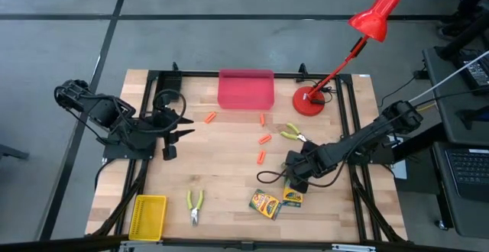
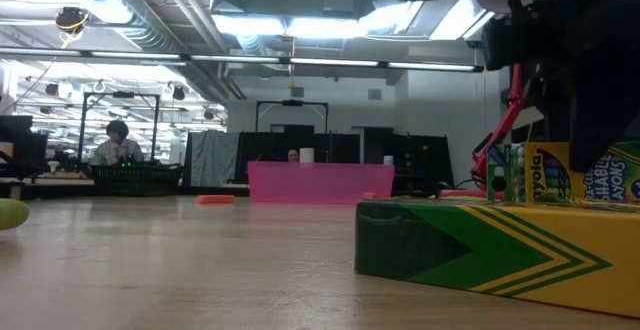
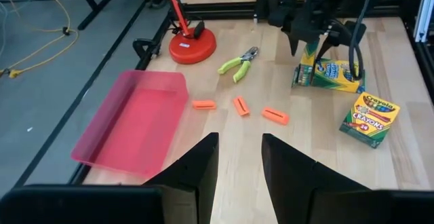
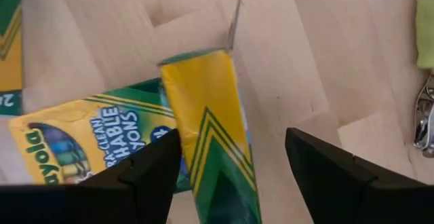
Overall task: Pick & Place School Supplies
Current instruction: Put the yellow crayon box into the red bin
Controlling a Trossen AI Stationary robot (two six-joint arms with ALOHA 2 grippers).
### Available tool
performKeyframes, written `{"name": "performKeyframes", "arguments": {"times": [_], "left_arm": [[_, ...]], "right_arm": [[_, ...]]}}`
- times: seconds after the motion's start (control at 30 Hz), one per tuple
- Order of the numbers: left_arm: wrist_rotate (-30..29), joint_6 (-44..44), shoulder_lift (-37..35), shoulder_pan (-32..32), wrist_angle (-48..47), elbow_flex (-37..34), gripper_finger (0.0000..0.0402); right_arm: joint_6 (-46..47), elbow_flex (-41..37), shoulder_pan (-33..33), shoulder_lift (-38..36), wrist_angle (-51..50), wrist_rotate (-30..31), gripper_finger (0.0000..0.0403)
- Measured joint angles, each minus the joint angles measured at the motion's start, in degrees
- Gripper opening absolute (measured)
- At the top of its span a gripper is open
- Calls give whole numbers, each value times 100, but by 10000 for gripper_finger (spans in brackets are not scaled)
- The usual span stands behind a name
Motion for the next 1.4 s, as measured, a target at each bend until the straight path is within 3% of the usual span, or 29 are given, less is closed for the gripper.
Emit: {"name": "performKeyframes", "arguments": {"times": [0.2,0.43,0.63,0.73,0.87,0.97,1.17,1.4], "left_arm": [[2,-146,0,0,1,-1,109],[2,-374,0,0,2,0,106],[-102,-607,0,0,4,0,103],[-269,-703,0,0,4,0,102],[-569,-916,0,2,0,0,102],[-854,-1103,0,2,0,0,101],[-1225,-1524,0,2,-152,0,103],[-1503,-1804,28,2,-219,-2,101]], "right_arm": [[71,-79,0,0,55,0,221],[60,-83,0,0,224,-4,110],[31,-83,-252,-115,1034,-47,26],[23,-54,-626,-248,1312,67,22],[-118,96,-1313,-369,1629,506,54],[-451,171,-2011,-387,2484,645,74],[-1053,181,-3534,-387,4277,279,60],[-1551,181,-5156,-255,4641,-600,42]]}}
